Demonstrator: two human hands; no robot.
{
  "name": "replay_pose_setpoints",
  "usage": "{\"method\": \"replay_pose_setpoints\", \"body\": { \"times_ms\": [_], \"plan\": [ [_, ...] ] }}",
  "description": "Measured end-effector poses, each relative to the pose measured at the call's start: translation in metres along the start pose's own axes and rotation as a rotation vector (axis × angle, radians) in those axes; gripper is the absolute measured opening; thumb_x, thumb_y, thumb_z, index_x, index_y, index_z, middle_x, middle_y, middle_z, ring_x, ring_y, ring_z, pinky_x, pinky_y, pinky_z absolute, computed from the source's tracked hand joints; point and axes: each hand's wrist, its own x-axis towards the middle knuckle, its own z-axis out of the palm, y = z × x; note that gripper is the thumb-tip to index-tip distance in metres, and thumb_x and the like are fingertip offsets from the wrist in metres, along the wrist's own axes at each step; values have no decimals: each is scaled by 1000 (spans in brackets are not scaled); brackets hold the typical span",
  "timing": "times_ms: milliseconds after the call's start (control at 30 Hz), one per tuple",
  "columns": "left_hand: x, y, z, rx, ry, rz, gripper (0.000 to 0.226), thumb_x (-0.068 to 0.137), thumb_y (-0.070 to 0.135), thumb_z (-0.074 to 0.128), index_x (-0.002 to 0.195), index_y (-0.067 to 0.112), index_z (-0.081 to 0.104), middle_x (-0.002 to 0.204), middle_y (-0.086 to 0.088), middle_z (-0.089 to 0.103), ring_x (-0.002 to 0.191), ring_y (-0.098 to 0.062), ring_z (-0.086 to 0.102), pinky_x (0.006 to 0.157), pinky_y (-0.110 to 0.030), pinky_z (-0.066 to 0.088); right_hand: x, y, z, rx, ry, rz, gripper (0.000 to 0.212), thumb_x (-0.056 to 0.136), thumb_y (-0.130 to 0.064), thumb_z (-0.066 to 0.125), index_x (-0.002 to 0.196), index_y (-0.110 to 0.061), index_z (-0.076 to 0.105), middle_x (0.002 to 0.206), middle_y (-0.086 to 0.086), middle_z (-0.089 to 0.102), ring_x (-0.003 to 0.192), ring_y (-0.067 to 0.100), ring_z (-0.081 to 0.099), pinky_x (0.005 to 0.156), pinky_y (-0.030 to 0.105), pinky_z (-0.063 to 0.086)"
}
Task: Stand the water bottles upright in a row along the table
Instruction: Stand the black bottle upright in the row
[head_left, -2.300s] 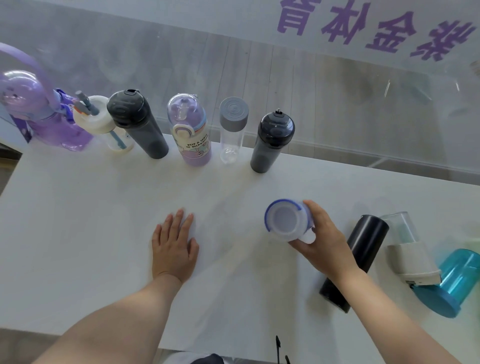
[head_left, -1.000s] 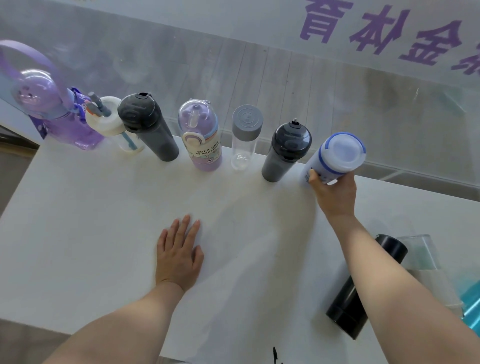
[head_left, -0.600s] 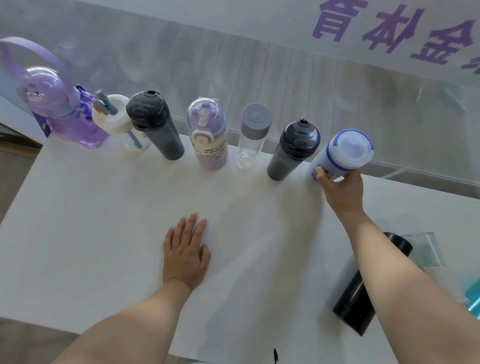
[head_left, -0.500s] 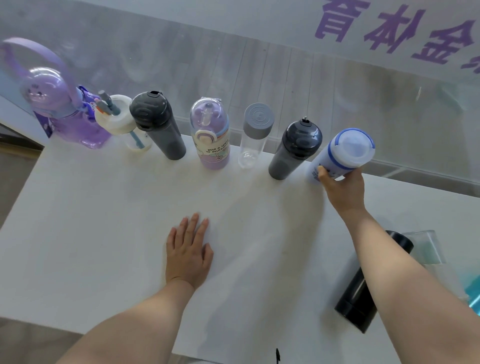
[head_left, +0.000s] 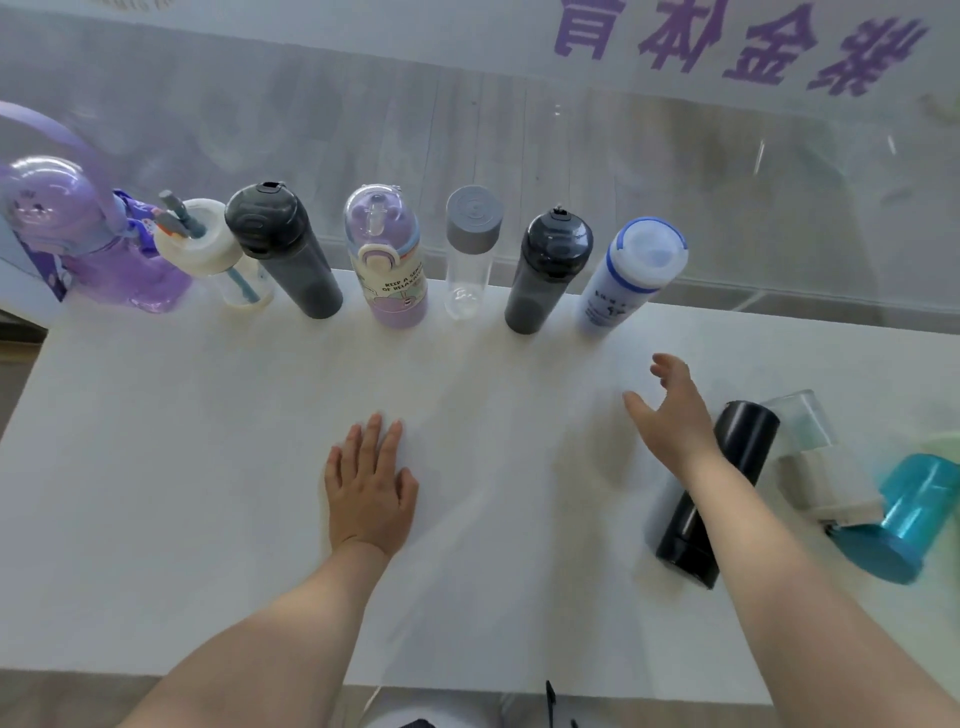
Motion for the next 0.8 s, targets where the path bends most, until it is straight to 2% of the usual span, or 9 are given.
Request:
{"method": "replay_pose_setpoints", "body": {
  "times_ms": [167, 333, 467, 600, 667, 733, 800],
  "plan": [
    [-1, 1, -1, -24, 7, -10, 62, 83, 37, 34, 143, 24, 39, 154, -4, 36, 141, -28, 31, 114, -47, 15, -53, 28, -12, -76, -19, -46, 54, 91, -14, 53, 143, -19, 37, 146, -4, 42, 135, 11, 36, 107, 25, 27],
    [0, 4, -3, -31, 15, -24, 67, 80, 41, 29, 142, 21, 42, 153, -6, 37, 140, -31, 32, 113, -48, 16, -86, 61, -38, -46, 21, -91, 50, 91, -12, 51, 138, -24, 42, 138, -9, 42, 133, 9, 35, 101, 24, 28],
    [3, 18, -3, -23, 32, -110, 74, 74, 45, 26, 141, 17, 44, 152, -9, 37, 140, -34, 30, 113, -48, 15, -92, 92, -60, -94, 41, -167, 48, 90, -4, 49, 134, -21, 46, 135, -4, 47, 128, 14, 42, 102, 25, 30],
    [-4, 63, 1, -74, 22, -197, 64, 83, 31, 47, 143, 9, 38, 152, -14, 35, 142, -35, 24, 116, -49, 13, -85, 124, -80, -278, -37, -269, 59, 84, 6, 48, 137, -20, 48, 146, 0, 41, 138, 19, 34, 115, 33, 27],
    [-15, 92, 10, -91, 10, -134, 68, 82, 33, 43, 145, 8, 36, 153, -14, 33, 143, -34, 23, 116, -47, 12, -79, 138, -86, -451, -112, -338, 67, 83, 7, 49, 143, -22, 43, 156, 0, 29, 144, 21, 24, 118, 38, 24],
    [-27, 122, 23, -90, 6, -32, 72, 78, 38, 33, 142, 6, 41, 150, -17, 39, 140, -36, 31, 113, -48, 18, -73, 149, -89, -598, -174, -414, 78, 79, 8, 52, 147, -26, 36, 160, 0, 19, 147, 24, 18, 119, 40, 20],
    [-40, 149, 38, -86, 3, 55, 70, 78, 37, 33, 138, 5, 46, 145, -17, 45, 135, -36, 39, 110, -45, 20, -66, 158, -90, -730, -174, -549, 89, 66, 9, 61, 145, -25, 39, 158, 7, 27, 142, 30, 29, 115, 44, 29]
  ]
}}
